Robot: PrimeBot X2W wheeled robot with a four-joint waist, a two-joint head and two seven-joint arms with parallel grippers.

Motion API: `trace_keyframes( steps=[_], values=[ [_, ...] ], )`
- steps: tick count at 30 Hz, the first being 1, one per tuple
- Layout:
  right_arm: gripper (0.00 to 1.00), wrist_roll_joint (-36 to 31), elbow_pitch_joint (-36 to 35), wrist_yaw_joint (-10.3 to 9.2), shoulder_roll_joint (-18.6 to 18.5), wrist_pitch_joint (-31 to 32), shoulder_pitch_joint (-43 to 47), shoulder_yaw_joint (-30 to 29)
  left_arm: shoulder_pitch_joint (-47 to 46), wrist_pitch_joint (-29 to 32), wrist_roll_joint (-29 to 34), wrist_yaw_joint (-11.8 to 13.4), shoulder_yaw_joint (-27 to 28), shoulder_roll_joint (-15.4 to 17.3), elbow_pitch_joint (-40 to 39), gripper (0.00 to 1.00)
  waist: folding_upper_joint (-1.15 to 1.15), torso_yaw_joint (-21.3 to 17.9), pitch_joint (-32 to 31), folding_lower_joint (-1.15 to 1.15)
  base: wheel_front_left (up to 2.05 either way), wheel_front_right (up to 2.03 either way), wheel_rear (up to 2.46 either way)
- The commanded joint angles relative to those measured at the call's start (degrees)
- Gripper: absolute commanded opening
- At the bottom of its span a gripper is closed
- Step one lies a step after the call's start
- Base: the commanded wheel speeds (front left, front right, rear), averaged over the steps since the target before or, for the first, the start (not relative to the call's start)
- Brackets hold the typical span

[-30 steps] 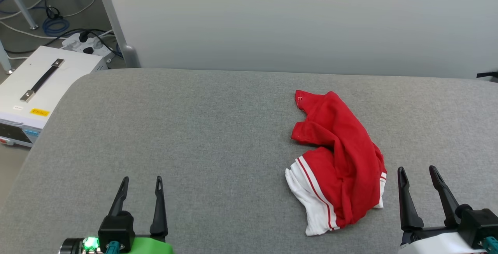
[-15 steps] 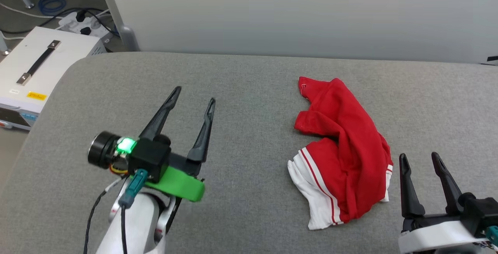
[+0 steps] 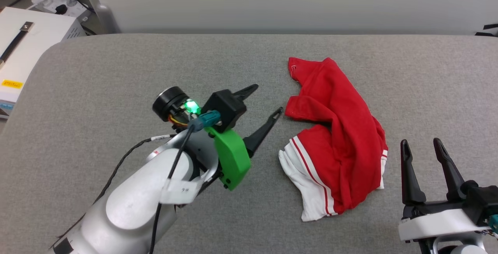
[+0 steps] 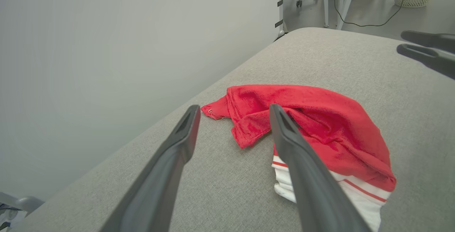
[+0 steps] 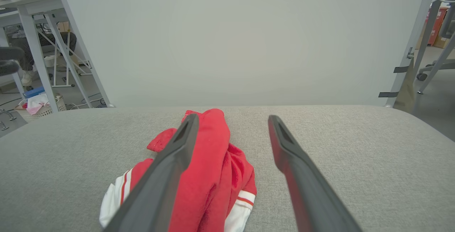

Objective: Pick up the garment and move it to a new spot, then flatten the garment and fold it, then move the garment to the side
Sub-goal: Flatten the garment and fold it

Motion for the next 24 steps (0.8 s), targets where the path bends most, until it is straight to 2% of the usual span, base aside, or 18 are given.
trace_keyframes(
  steps=[1, 6, 11, 17, 21, 24],
  values=[
    [1.00, 0.03, -0.24, -0.03, -0.09, -0.34, -1.45, 0.03, -2.67, 2.99, -3.27, -0.13, -2.53, 0.69, -0.66, 1.00, 0.00, -0.92, 1.20, 0.00, 0.00, 0.00, 0.00],
    [1.00, -0.06, -0.41, -0.03, -0.09, -0.34, -3.09, 0.07, -10.53, 14.71, -11.39, -0.13, -15.07, 3.02, -2.79, 1.00, 0.00, -2.06, 3.19, 0.00, 0.00, 0.00, 0.00],
    [1.00, 0.30, -0.60, -0.03, -0.09, -0.34, -4.18, 0.38, -15.14, 20.95, -15.78, -0.14, -24.89, 2.51, -3.26, 1.00, 0.00, -3.53, 5.04, 0.00, 0.00, 0.00, 0.00],
    [1.00, 0.63, -0.64, -0.03, -0.09, -0.34, -4.97, 0.30, -14.68, 25.62, -15.31, -0.14, -27.84, 0.44, -2.79, 1.00, 0.00, -5.45, 6.81, 0.00, 0.00, 0.00, 0.00],
    [1.00, 0.61, -0.73, -0.03, -0.09, -0.34, -5.98, 0.51, -10.31, 33.76, -11.76, -0.14, -27.91, -0.72, -6.20, 1.00, 0.00, -6.59, 8.36, 0.00, 0.00, 0.00, 0.00],
    [1.00, 0.70, -0.79, -0.03, -0.09, -0.34, -6.96, 0.85, -8.52, 36.66, -10.27, -0.14, -27.92, -0.56, -7.50, 1.00, 0.00, -7.44, 9.54, 0.00, 0.00, 0.00, 0.00]
  ],
)
